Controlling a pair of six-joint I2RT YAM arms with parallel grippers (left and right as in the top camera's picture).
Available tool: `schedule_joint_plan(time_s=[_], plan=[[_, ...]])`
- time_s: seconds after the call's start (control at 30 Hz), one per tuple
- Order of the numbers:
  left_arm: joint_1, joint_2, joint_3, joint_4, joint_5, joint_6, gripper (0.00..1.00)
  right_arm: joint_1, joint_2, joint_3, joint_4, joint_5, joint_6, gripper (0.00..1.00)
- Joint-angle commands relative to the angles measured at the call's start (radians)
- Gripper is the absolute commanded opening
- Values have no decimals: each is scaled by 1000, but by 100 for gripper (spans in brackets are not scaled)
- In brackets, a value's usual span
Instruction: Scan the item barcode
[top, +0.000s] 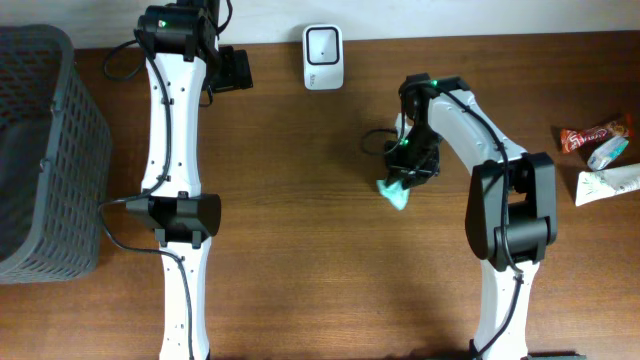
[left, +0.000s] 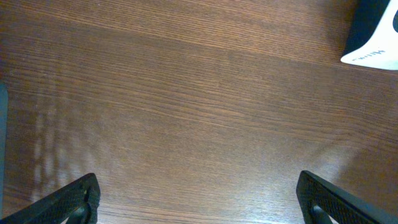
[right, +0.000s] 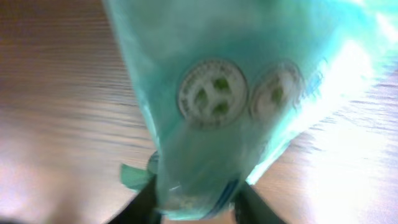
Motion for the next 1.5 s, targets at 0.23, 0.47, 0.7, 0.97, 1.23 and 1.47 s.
schedule_joint_plan(time_s=[0.23,0.47,0.7,0.97,1.23,1.47], plan=[[6,10,2,-1,7,9,99,-3,2,53,-39,291,37,56],[6,10,2,-1,7,8,99,-137,0,75,-26,-42,-139,63],[6,10,2,-1,7,9,99,-272,0,48,-23,-266,-281,77],[6,10,2,-1,7,9,99,-224,1,-117,143,-347,-279,76],[6,10,2,-1,7,8,99,-217,0,-197,220,-347,-240,24],[6,10,2,-1,7,9,99,-180,-9,-117,124,-213,-177,4]])
